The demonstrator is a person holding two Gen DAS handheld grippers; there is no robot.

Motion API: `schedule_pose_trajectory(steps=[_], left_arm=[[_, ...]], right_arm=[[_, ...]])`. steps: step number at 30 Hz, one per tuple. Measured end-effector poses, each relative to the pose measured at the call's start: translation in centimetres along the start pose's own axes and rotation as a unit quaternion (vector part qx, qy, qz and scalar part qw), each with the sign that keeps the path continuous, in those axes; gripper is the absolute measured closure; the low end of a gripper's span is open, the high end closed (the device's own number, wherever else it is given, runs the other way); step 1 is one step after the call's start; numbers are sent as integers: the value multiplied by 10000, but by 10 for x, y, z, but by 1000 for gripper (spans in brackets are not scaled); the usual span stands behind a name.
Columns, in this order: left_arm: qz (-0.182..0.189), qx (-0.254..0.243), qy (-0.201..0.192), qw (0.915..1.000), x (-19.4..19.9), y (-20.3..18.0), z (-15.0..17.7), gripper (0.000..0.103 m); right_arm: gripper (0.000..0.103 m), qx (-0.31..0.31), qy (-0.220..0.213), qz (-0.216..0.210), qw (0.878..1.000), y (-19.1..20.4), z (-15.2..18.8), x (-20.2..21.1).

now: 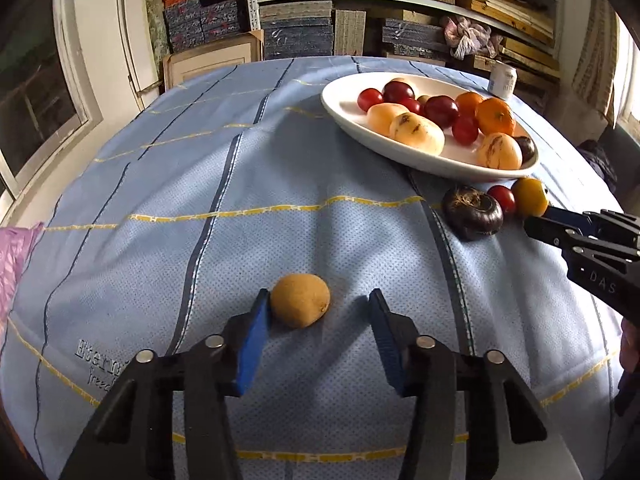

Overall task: Organize fruits
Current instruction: 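Grasp a small brown round fruit with the left tool while the right grasps a yellow-orange tomato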

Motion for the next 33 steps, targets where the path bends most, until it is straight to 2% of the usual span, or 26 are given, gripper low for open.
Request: schedule_pose_trajectory(steps=[1,3,6,21,33], left_arm=[[35,44,2,10000,0,1,0,58],[189,77,-16,9998,1,3,1,68],[363,85,-31,9993,2,5,1,74],[324,22,-240,9992,21,5,-5,74],[486,-173,-369,9980,40,-12,-7,74]], right_arm=[[77,16,4,0,10000,1,0,0],[77,30,2,10,10000,1,0,0],[77,28,5,8,10000,1,0,0],[77,65,-13,41,10000,0,3,1],[77,30,-86,17,10000,-1,1,7]])
Point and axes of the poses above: each gripper's, at about its wrist camera, not at the fingertips, and x roughly against the way its jaws point, y to its left, z to its underside, the point moved 9 cm from there along -x, roughly the way its jaws point, and after that the axes turned 8 degrees about y, right-handed, at the moved point
